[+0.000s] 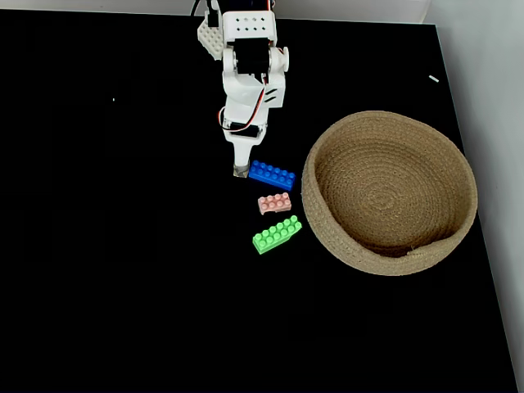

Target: Place the lego blocks in the tray

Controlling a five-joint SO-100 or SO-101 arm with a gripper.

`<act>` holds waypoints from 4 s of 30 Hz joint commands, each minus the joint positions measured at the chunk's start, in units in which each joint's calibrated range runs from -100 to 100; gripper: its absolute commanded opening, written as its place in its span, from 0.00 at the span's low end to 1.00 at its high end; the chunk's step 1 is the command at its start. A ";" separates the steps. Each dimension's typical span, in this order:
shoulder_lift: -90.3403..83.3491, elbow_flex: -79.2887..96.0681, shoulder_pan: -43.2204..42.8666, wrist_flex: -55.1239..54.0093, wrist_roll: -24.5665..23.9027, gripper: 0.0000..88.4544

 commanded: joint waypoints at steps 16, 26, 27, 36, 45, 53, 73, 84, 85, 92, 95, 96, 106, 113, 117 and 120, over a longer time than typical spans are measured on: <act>7.55 -8.34 -5.51 -0.76 -2.54 0.29; 9.45 -8.25 -6.50 -1.93 -2.59 0.29; 9.53 -8.25 -6.67 -2.26 -2.69 0.29; 10.99 -8.25 -8.32 -4.01 -3.57 0.17; 11.34 -7.88 -8.65 -5.26 -4.40 0.00; -8.01 -0.22 -5.35 0.15 4.30 0.00; -4.05 -28.49 -19.78 -13.84 38.78 0.00; 8.41 -30.50 -26.12 -27.50 41.42 0.42; 8.84 -30.59 -26.37 -27.67 41.27 0.44; 7.64 -29.41 -25.96 -27.33 38.24 0.47; 4.12 -26.76 -22.99 -25.75 34.87 0.45; 2.74 -25.30 -21.59 -25.34 33.11 0.44; -1.56 -18.28 -3.21 -10.34 17.14 0.43; 1.28 -15.36 1.41 -7.68 14.85 0.38; 3.00 -14.63 1.33 -7.26 13.63 0.34; 4.46 -14.63 0.83 -7.01 12.60 0.33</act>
